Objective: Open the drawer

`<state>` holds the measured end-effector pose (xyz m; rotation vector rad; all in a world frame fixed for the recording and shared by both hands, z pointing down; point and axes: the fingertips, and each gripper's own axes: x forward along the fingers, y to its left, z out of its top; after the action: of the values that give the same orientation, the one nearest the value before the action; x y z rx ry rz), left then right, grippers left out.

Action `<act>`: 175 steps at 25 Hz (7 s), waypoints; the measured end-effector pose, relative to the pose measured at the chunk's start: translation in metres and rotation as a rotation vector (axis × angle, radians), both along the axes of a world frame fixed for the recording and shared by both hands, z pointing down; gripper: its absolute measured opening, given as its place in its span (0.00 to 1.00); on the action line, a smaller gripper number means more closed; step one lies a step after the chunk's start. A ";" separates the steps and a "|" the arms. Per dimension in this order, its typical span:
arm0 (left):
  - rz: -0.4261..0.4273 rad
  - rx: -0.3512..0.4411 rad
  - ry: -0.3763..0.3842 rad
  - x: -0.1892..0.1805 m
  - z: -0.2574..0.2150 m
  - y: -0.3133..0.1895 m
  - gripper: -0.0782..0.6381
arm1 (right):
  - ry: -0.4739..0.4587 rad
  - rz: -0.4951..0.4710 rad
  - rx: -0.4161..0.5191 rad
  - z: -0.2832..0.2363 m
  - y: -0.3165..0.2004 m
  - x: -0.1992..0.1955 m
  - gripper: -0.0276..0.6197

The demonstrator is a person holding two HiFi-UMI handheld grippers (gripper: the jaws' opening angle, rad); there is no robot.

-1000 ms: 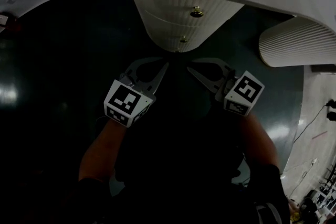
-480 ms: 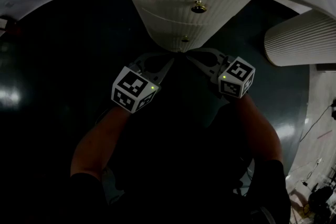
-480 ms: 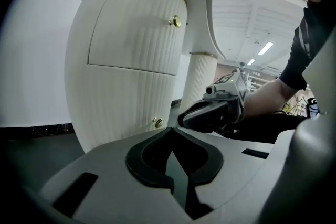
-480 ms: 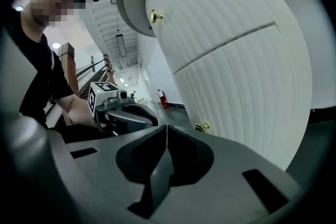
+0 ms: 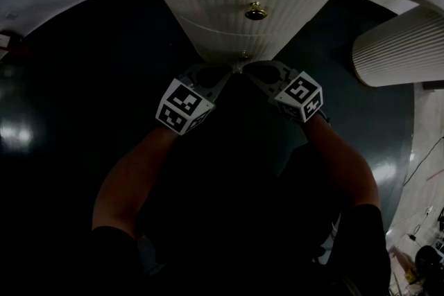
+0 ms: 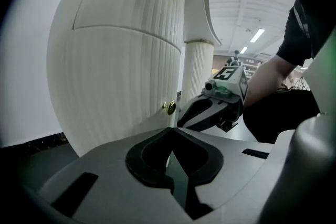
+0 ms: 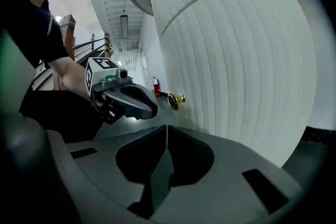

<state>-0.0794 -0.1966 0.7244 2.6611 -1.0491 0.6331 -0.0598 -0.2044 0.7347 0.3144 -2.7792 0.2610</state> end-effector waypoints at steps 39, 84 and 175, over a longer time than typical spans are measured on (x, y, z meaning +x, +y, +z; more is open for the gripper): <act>0.041 -0.273 -0.267 -0.003 0.180 -0.009 0.27 | 0.337 0.029 -0.022 0.164 -0.016 -0.003 0.14; 0.254 -0.140 -0.062 0.012 0.051 0.049 0.27 | 0.292 -0.099 0.120 0.054 0.028 0.023 0.29; 0.202 0.032 -0.027 0.019 0.007 0.029 0.22 | 0.455 -0.392 -0.128 0.081 0.139 0.046 0.10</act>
<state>-0.0601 -0.1677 0.7315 2.8173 -0.8098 0.6962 -0.0139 -0.0655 0.8162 -0.1845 -2.2979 0.2325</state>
